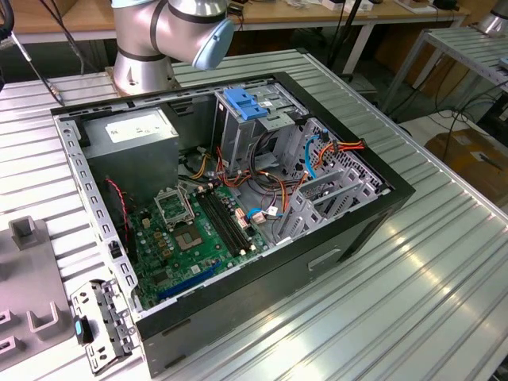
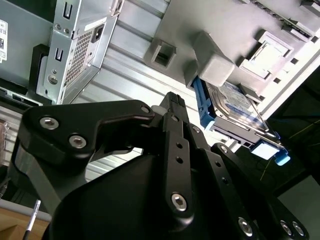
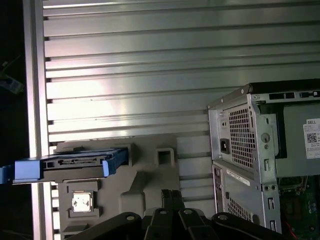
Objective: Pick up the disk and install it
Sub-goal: 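Reach for the disk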
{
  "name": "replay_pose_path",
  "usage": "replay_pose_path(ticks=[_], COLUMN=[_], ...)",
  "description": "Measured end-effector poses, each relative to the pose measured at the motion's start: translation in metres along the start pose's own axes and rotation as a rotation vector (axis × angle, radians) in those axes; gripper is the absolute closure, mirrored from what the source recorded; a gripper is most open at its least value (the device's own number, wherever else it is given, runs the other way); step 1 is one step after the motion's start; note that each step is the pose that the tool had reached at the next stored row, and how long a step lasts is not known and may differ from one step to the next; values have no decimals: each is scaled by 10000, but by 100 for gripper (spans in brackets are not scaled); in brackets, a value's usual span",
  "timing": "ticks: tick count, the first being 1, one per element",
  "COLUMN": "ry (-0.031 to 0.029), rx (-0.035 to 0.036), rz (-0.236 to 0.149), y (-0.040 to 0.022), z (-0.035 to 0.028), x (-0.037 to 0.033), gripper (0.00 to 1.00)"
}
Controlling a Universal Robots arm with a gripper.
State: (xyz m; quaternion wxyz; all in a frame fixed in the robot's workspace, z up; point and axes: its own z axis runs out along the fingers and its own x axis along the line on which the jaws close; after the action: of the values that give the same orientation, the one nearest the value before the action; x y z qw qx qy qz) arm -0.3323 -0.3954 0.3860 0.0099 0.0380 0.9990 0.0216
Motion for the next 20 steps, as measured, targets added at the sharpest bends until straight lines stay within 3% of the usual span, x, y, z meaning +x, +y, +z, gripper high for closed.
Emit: replay_pose_path(ticks=[5, 20], ry=[30, 243], rx=[3, 19], rz=[2, 11], y=[-3, -28], z=[-1, 4], x=[42, 436], gripper=[89, 89])
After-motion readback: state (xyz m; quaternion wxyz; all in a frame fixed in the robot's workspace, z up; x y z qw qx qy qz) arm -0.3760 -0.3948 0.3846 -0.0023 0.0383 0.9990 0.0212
